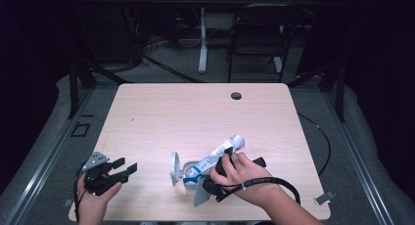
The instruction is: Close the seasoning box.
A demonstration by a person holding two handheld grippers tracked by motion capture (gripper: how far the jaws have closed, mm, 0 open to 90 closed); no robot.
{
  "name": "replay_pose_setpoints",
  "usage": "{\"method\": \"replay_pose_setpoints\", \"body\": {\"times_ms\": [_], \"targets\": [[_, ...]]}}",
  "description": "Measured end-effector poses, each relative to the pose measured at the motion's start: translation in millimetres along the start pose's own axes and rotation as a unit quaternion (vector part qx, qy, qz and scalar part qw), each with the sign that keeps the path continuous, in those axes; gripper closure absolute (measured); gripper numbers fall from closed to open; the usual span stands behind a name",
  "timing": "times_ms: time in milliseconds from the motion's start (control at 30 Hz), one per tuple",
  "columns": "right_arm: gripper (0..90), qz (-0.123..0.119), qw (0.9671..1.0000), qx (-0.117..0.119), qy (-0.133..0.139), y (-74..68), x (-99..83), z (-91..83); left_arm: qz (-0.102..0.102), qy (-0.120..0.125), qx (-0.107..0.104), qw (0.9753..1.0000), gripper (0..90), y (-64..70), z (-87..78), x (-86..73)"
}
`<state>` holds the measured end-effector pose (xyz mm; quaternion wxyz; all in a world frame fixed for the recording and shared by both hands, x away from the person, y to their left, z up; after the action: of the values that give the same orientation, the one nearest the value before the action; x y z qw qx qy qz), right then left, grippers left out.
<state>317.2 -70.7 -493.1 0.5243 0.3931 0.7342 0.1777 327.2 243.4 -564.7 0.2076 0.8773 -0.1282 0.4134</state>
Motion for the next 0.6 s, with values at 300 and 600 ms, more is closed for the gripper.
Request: {"method": "replay_pose_setpoints", "body": {"times_ms": [300,600], "targets": [[89.3,-0.021,0.9998,0.001,-0.009,1.8,-1.0,-2.2,0.0,-0.001,-0.002,1.0,42.5,-0.1,-0.4,-0.1],[89.5,-0.034,0.9994,0.003,-0.01,3.6,-1.5,-1.6,0.0,-0.001,-0.002,1.0,42.5,-0.1,-0.3,-0.2]]}}
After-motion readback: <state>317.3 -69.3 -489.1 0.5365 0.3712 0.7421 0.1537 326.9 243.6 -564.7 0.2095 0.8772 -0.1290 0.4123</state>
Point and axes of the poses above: each handheld gripper's, and its own axes: z roughly forward along the jaws, x roughly out of its top, y roughly to its right, the point moved 8 cm from there along z, roughly forward along the jaws, and after that the axes turned 5 degrees about -z, right-handed, at the moved point
